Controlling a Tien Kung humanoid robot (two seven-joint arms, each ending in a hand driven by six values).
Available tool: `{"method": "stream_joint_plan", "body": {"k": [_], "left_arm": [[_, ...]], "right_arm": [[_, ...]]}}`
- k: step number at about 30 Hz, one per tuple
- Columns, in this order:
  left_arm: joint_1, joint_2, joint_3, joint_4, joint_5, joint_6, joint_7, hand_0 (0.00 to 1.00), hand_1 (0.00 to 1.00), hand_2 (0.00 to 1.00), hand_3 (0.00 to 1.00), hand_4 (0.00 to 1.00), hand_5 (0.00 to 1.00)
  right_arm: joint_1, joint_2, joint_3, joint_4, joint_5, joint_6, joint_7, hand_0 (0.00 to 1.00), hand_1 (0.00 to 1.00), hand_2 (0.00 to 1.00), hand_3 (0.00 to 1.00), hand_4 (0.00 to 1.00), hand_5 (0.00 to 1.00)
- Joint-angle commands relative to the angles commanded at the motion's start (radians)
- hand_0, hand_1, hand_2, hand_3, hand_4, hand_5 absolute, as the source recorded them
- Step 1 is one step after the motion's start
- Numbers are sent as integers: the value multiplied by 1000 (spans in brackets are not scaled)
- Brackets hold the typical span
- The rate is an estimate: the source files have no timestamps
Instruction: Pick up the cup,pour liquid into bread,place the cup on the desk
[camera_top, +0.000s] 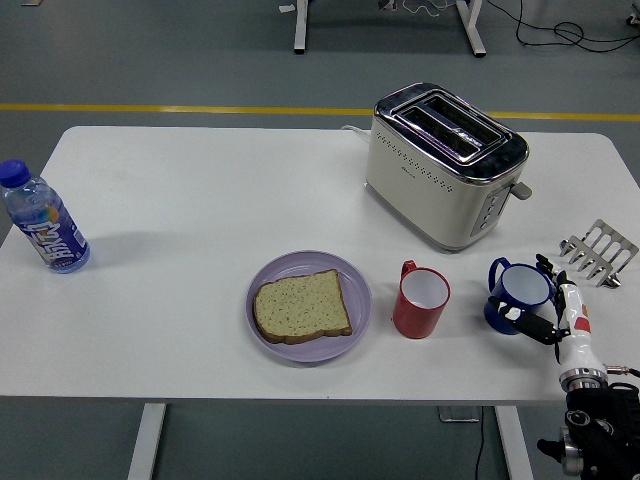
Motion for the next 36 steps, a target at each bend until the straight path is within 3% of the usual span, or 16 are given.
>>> {"method": "stream_joint_plan", "body": {"k": [25,26,36], "left_arm": [[4,-1,0,-1,1,0,0,688,696,700,554,252,998],[4,-1,0,-1,-1,0,-1,688,696,701,554,252,998],[4,-2,2,-1,-5,0,-1,688,696,701,554,252,998]], "right_arm": [[10,6,-7,-13,16,-5,11,829,692,754,784,998,113],[10,6,-7,-14,18,-5,11,785,656,723,757,998,118],[18,9,-11,-27,27,-10,15,762,645,711,749,998,118]]}}
